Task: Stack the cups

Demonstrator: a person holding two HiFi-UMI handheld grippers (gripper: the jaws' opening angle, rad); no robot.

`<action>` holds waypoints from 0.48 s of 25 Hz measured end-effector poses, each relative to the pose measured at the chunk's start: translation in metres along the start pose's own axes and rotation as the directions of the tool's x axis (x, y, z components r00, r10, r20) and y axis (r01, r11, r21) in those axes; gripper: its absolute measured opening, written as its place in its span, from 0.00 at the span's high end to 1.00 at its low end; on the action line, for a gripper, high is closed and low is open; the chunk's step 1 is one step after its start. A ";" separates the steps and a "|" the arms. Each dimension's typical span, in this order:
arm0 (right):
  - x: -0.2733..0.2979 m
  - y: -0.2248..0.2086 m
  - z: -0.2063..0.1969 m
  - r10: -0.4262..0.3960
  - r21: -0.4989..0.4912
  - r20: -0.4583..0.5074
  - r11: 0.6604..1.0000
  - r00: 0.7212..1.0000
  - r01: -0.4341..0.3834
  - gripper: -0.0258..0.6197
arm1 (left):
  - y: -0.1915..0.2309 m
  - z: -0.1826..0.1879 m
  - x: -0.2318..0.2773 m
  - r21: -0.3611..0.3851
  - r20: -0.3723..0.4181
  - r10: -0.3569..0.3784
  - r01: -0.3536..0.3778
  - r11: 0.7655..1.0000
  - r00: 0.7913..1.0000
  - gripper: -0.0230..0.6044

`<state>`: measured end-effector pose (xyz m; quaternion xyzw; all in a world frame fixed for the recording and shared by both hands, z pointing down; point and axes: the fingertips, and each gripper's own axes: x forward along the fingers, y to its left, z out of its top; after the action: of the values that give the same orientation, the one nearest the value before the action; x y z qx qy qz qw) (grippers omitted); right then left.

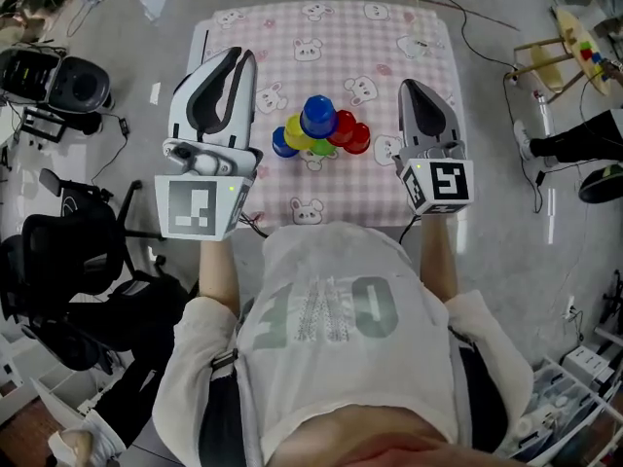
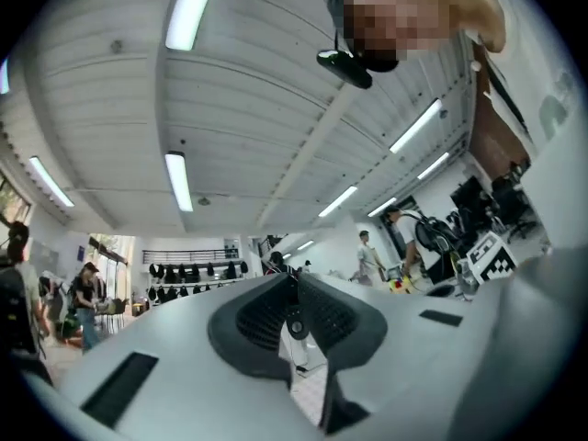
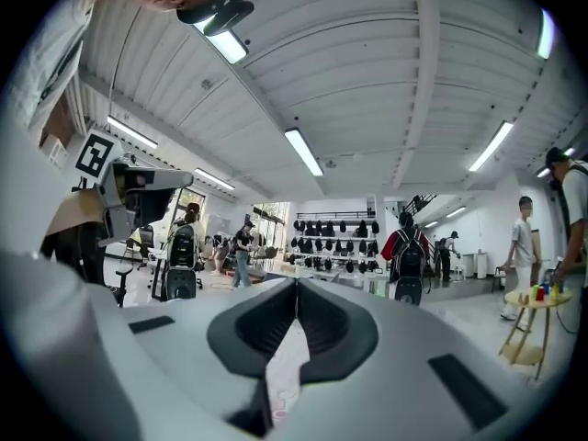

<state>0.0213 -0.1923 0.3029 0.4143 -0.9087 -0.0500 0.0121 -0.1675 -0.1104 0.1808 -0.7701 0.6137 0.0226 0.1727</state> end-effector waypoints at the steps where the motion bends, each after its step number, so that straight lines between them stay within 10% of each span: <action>1: -0.001 -0.001 0.002 -0.006 0.004 0.006 1.000 1.000 0.006 0.91 | 0.005 0.001 -0.007 -0.017 0.015 0.043 -0.043 0.999 0.999 0.88; 7: -0.008 -0.002 0.004 -0.055 0.007 0.018 0.998 0.998 0.055 0.91 | 0.011 -0.038 -0.044 -0.040 -0.053 0.292 -0.294 0.955 0.955 0.90; 12: -0.017 0.006 0.001 -0.076 0.022 0.026 0.997 0.997 0.076 0.91 | -0.004 -0.107 -0.072 -0.096 -0.194 0.360 -0.382 0.919 0.913 0.91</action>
<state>0.0280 -0.1752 0.3029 0.4479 -0.8928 -0.0466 -0.0065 -0.2005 -0.0732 0.2996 -0.6480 0.7587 0.0285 0.0603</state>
